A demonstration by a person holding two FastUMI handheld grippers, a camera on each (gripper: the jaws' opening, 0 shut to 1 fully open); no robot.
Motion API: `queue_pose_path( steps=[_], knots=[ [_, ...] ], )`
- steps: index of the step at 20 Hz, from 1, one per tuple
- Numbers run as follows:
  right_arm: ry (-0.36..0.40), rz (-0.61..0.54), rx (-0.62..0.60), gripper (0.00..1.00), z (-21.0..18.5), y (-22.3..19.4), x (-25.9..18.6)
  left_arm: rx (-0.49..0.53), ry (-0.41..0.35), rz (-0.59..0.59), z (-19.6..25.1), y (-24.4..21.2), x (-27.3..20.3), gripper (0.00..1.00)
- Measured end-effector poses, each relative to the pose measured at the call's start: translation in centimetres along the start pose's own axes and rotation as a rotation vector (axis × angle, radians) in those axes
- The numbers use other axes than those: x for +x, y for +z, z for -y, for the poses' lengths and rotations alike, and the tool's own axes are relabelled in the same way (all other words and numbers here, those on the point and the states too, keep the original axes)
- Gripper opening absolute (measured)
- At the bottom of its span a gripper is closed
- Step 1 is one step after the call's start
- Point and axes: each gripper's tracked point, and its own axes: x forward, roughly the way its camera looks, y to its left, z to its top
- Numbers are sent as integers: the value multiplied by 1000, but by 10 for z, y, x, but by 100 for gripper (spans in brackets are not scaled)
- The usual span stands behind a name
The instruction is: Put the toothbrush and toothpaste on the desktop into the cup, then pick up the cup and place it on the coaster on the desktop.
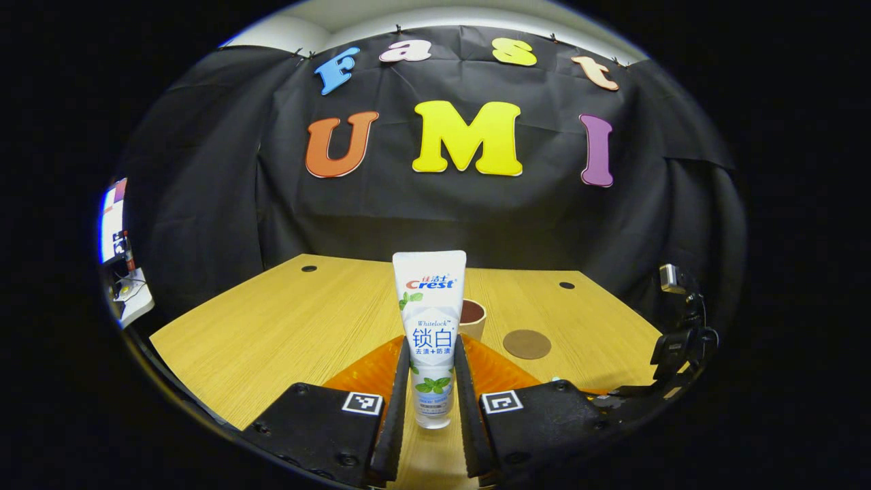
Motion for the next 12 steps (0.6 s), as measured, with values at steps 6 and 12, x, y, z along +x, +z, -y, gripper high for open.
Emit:
queue_pose_path(
  steps=[6, 12],
  knots=[
    [24, 78, -22, 0, 8, 23, -31, 2, -31, 188, 7, 64, 44, 38],
    [11, 175, -24, 0, 33, 48, -68, -18, -87, 316, 17, 117, 95, 38]
  ],
)
